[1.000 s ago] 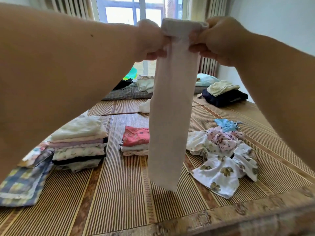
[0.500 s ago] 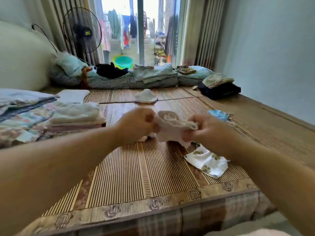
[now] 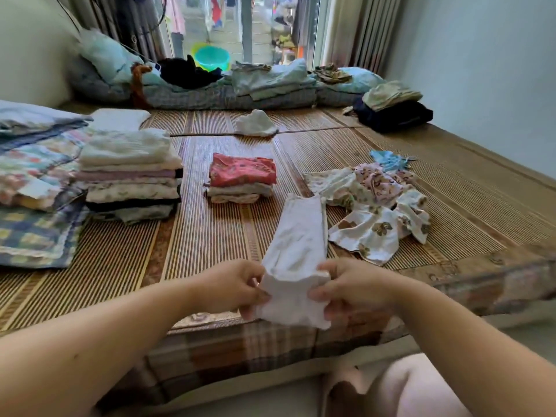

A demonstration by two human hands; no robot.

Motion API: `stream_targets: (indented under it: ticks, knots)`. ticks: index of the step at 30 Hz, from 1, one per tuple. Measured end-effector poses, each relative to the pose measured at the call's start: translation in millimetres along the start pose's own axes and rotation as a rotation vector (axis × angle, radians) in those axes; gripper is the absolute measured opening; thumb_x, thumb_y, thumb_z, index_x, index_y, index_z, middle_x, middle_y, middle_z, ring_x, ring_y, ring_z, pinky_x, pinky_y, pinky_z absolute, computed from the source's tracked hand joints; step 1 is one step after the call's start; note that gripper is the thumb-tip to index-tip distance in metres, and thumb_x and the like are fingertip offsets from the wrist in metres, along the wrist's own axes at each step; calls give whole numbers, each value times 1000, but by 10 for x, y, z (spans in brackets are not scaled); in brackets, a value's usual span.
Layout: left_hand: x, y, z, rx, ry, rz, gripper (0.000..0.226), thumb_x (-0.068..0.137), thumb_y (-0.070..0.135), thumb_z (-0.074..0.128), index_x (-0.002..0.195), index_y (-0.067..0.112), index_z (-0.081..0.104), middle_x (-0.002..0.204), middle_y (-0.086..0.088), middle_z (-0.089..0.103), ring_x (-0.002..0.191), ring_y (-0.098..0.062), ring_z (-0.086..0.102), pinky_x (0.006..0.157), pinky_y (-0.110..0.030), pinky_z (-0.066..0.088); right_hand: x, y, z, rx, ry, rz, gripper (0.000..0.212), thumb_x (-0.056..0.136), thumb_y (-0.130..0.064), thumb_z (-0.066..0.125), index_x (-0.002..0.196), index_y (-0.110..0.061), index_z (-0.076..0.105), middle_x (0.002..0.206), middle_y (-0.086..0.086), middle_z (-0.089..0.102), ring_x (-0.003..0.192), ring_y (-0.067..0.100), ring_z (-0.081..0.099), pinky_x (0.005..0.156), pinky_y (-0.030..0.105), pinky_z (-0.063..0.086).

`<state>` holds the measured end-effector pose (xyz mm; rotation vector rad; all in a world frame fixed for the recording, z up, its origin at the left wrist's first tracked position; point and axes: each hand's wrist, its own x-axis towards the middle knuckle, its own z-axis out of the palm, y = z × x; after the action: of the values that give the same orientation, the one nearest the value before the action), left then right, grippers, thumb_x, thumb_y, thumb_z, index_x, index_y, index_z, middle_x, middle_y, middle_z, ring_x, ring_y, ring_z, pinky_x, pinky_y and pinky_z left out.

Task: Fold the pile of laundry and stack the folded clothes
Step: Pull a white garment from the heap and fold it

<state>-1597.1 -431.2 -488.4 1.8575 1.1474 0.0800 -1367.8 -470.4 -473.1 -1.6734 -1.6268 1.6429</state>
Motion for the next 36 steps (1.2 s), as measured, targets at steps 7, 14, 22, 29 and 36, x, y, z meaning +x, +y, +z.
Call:
stream_targets:
  ticks: [7,14,22,29,36]
  knots:
    - [621,-30,-90,-73,366,-1,72,87,29,67,147,33,29,152,-1,36,130,-22,46,102,-38,44,520,185,-244,-104,730,-116,48,93,-27,60,136,-19,43,133,5,54,106,16,58,81,30,48]
    - [695,-383,209,616,51,72,85,83,58,57,151,42,9,158,19,-7,147,-7,-4,119,-38,5,718,562,34,-921,269,-238,75,82,-58,61,147,-34,33,157,-13,23,144,9,20,117,40,22]
    - [790,-382,16,817,244,257,41,83,35,54,124,36,63,132,17,57,123,-7,50,103,-34,40,715,569,-208,-785,283,-243,25,84,-25,52,99,-18,71,118,1,68,117,12,58,93,33,48]
    - [418,-403,-9,66,250,277,42,57,40,44,80,17,71,102,10,61,102,-6,54,89,-28,45,360,217,-259,-292,7,-158,14,78,-20,57,64,-20,57,62,-6,50,59,10,45,61,29,37]
    - [621,-105,-125,-360,447,147,25,87,24,46,79,8,63,73,0,60,67,-14,54,63,-33,46,596,18,-396,121,151,-188,10,88,-3,47,91,-3,56,76,8,55,60,15,54,56,27,44]
